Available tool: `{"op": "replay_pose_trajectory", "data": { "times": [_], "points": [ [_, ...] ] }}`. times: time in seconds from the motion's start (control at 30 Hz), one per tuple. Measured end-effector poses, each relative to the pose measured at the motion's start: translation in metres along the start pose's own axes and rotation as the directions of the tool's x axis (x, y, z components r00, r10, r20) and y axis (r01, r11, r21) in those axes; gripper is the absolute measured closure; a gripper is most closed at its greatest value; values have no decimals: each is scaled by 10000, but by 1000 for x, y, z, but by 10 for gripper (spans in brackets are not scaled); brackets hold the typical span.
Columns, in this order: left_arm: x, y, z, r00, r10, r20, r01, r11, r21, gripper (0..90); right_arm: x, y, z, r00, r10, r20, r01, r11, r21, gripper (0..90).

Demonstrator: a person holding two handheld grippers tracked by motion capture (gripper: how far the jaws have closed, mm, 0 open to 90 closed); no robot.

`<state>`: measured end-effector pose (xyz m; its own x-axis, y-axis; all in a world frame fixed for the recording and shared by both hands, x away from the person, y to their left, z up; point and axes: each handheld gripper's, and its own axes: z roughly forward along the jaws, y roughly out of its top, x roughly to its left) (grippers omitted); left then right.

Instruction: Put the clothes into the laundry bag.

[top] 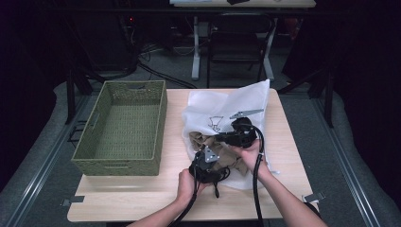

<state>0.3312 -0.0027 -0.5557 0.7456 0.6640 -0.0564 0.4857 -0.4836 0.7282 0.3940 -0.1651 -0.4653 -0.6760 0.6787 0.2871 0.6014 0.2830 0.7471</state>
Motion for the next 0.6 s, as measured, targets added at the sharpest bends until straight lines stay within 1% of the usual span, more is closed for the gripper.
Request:
{"op": "replay_pose_trajectory", "data": {
  "times": [0.03, 0.07, 0.1, 0.13, 0.17, 0.2, 0.23, 0.27, 0.3, 0.33, 0.37, 0.4, 0.43, 0.47, 0.5, 0.53, 0.57, 0.6],
  "points": [
    [1, 2, 3, 9997, -224, 61, 225, 9997, -134, 637, 0, 0, 0, 10000, 21, -36, -21, 10000, -6, 875],
    [1, 2, 3, 9997, -224, 61, 225, 9997, -134, 695, 0, 0, 0, 10000, 21, -36, -21, 10000, -6, 875],
    [1, 5, 3, 9998, -208, -30, 208, 9995, -230, 695, 0, 0, -1, 9999, 48, -127, -50, 9999, -142, 877],
    [2, 8, 3, 9996, -226, -146, 221, 9990, -385, 727, 1, 0, -3, 9997, 136, -225, -141, 9997, -213, 878],
    [5, 12, 3, 9991, -326, -289, 308, 9977, -599, 747, 2, 1, -5, 9995, 121, -276, -129, 9995, -275, 878],
    [11, 18, 2, 9978, -453, -483, 411, 9955, -859, 761, 5, 3, -9, 9989, 182, -443, -204, 9985, -510, 879],
    [13, 21, 2, 9965, -527, -652, 456, 9934, -1056, 764, 6, 3, -10, 9986, 206, -493, -234, 9982, -558, 879],
    [15, 24, 0, 9958, -614, -675, 529, 9913, -1208, 766, 7, 3, -11, 9981, 256, -566, -296, 9970, -709, 879],
    [15, 24, 0, 9958, -614, -675, 529, 9913, -1208, 768, 7, 3, -11, 9981, 256, -566, -296, 9970, -709, 879],
    [16, 31, -4, 9934, -751, -868, 587, 9823, -1779, 772, 10, 4, -14, 9970, 358, -684, -421, 9948, -928, 880],
    [16, 31, -4, 9934, -751, -868, 587, 9823, -1779, 776, 10, 4, -15, 9965, 407, -730, -479, 9939, -996, 879],
    [17, 34, -6, 9922, -871, -890, 673, 9763, -2055, 777, 9, 5, -17, 9953, 469, -849, -563, 9921, -1119, 879],
    [18, 39, -8, 9907, -1049, -868, 826, 9697, -2298, 777, 9, 5, -17, 9953, 469, -849, -563, 9921, -1119, 879],
    [20, 41, -5, 9919, -1076, -675, 882, 9657, -2441, 776, 7, 5, -19, 9913, 755, -1079, -898, 9870, -1336, 879],
    [20, 41, -5, 9919, -1076, -675, 882, 9657, -2441, 774, 6, 4, -19, 9901, 834, -1130, -981, 9865, -1308, 879],
    [21, 40, -1, 9919, -1071, -688, 886, 9689, -2310, 774, 6, 4, -19, 9901, 834, -1130, -981, 9865, -1308, 879],
    [23, 36, 7, 9938, -990, -515, 859, 9734, -2122, 763, 1, 1, -15, 9863, 1142, -1194, -1278, 9853, -1131, 878],
    [25, 34, 12, 9939, -985, -505, 868, 9766, -1968, 763, 1, 1, -15, 9863, 1142, -1194, -1278, 9853, -1131, 878]
  ]
}}
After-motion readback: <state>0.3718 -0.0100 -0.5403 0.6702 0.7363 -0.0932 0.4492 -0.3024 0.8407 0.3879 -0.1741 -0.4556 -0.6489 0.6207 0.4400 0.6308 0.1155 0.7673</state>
